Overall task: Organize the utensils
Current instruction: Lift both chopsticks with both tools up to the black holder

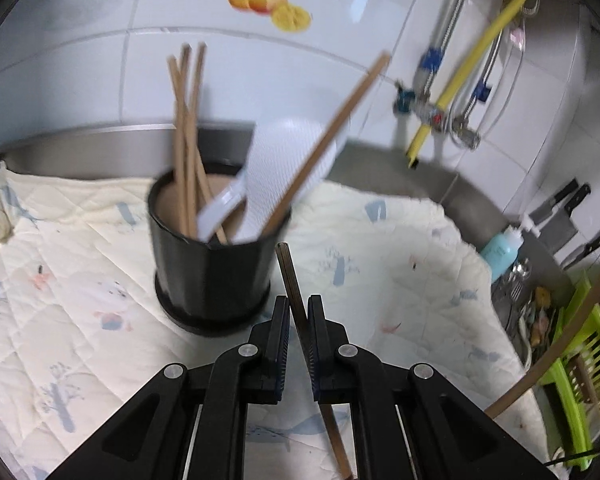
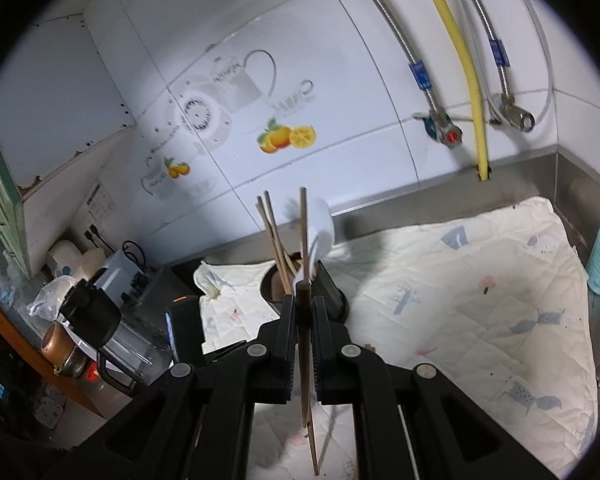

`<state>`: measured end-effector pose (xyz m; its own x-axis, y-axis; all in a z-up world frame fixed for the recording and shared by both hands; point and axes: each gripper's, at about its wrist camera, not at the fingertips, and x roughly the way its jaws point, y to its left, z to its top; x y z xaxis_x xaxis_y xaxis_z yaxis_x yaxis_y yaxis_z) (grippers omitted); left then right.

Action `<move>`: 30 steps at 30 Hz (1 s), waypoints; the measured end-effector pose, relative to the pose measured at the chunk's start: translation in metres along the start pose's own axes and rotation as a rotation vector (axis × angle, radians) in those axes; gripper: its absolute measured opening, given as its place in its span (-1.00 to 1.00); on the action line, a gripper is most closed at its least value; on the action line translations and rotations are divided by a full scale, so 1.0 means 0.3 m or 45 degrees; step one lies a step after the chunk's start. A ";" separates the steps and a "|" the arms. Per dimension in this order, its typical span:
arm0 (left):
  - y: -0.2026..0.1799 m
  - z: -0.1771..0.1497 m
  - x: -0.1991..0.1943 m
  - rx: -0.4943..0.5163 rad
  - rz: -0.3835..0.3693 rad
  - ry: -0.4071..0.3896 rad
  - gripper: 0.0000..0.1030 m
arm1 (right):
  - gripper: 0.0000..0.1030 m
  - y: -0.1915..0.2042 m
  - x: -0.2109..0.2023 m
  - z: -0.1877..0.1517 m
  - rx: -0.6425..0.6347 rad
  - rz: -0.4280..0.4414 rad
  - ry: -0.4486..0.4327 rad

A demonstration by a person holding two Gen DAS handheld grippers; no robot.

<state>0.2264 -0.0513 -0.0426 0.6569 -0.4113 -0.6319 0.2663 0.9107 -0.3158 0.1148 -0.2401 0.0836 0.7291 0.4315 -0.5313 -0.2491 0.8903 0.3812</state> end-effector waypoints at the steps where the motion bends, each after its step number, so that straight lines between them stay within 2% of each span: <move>1: 0.007 0.007 -0.020 -0.005 0.003 -0.017 -0.84 | -0.82 0.007 -0.007 0.005 -0.006 0.003 -0.009; 14: 0.042 0.158 -0.291 -0.013 0.015 -0.233 -0.87 | -0.82 0.073 -0.035 0.064 -0.080 -0.004 -0.081; 24: 0.026 0.379 -0.504 0.054 0.021 -0.452 -0.88 | -0.82 0.121 -0.009 0.140 -0.145 -0.001 -0.122; 30: 0.028 0.490 -0.551 0.086 0.052 -0.535 -0.88 | -0.82 0.149 0.020 0.187 -0.167 0.007 -0.155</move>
<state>0.2237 0.0300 0.1634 0.8945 -0.3360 -0.2950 0.2707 0.9320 -0.2409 0.1438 -0.2058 0.1399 0.7974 0.4223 -0.4310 -0.3281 0.9029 0.2776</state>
